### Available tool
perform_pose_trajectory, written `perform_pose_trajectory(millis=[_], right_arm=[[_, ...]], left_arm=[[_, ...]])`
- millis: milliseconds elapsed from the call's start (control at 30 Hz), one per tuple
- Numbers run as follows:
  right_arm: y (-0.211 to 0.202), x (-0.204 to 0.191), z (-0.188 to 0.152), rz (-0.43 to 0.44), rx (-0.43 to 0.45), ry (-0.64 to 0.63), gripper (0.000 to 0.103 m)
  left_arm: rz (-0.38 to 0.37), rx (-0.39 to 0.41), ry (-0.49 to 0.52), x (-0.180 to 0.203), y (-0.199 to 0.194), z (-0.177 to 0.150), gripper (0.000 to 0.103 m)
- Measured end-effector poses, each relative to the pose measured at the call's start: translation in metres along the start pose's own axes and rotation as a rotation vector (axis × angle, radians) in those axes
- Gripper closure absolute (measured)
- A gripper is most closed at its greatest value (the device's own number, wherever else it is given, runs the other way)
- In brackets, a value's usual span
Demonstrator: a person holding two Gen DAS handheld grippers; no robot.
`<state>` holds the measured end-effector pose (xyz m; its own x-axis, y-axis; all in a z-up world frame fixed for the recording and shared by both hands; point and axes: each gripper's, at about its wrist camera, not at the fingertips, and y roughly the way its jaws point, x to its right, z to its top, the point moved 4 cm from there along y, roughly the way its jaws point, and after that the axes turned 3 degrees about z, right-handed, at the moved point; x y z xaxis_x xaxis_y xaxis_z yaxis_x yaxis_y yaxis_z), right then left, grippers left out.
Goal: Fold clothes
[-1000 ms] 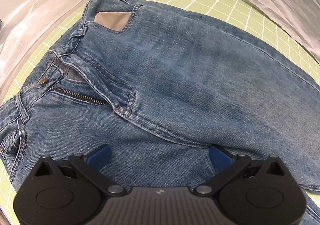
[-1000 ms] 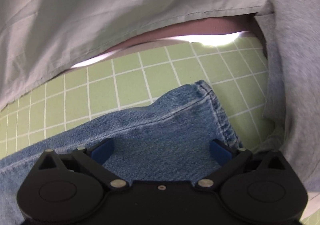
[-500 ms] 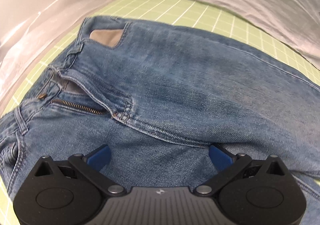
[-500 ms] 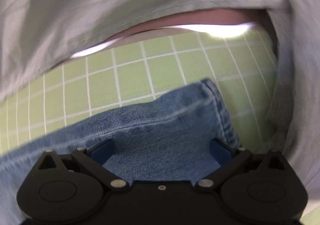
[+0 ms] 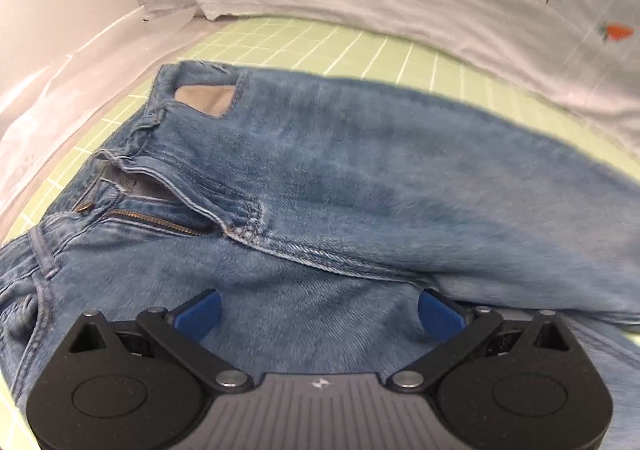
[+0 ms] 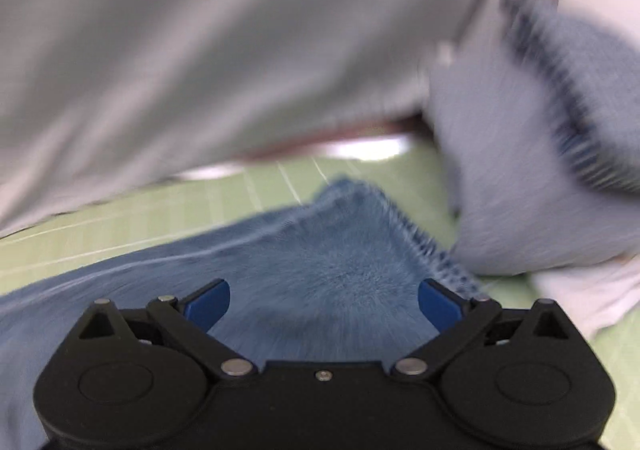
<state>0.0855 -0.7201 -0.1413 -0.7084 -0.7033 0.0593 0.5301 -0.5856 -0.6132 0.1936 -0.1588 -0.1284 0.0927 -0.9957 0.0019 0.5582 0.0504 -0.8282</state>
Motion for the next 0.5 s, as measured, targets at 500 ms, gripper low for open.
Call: perform_pose_trajectory(millis=[500], right_arm=[[-0.195,0.052,-0.176,-0.155,-0.150,-0.045,0.000]], left_arm=[[0.039,-0.125,-0.033,-0.070,-0.063,-0.064,0.000]])
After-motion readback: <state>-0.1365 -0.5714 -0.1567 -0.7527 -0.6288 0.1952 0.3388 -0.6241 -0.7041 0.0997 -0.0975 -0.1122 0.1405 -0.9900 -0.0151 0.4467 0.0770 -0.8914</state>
